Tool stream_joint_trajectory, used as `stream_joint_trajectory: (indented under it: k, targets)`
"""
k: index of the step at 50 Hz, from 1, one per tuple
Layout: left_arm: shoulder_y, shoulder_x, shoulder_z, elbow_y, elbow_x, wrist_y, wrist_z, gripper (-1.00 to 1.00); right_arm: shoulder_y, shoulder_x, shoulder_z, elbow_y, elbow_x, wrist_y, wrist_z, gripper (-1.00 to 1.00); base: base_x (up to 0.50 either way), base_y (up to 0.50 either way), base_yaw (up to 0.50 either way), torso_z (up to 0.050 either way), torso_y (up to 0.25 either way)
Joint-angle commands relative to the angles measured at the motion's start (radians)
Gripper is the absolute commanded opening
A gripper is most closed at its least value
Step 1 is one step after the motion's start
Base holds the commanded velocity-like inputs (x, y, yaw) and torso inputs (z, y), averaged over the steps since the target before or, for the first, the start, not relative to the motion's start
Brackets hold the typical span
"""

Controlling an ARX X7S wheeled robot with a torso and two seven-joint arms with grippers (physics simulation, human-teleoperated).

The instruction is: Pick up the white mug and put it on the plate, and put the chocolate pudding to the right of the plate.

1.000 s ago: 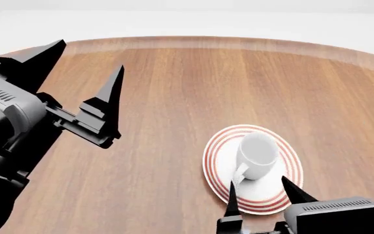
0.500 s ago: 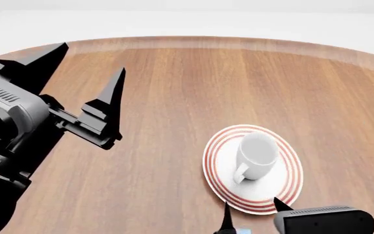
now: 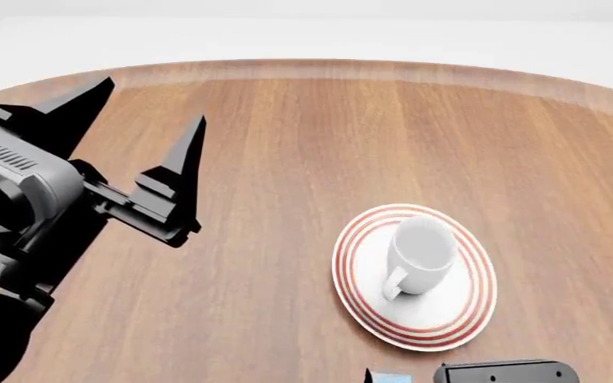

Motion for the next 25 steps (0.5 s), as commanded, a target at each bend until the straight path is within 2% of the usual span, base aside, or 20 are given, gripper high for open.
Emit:
stream_joint_trajectory:
  k: [1,25]
  targets:
    - [0.016,0.023,-0.024,-0.004,0.011,0.013,0.027,1.00,-0.041,-0.022,0.032,0.042,0.001,-0.009,-0.063,1.00,0.00,0.00,0.00,0.000,0.000]
    - [0.025,0.036,-0.020,-0.018,0.015,0.002,0.032,1.00,-0.035,-0.035,0.079,0.123,0.057,-0.075,-0.106,1.00,0.00,0.00,0.00,0.000,0.000]
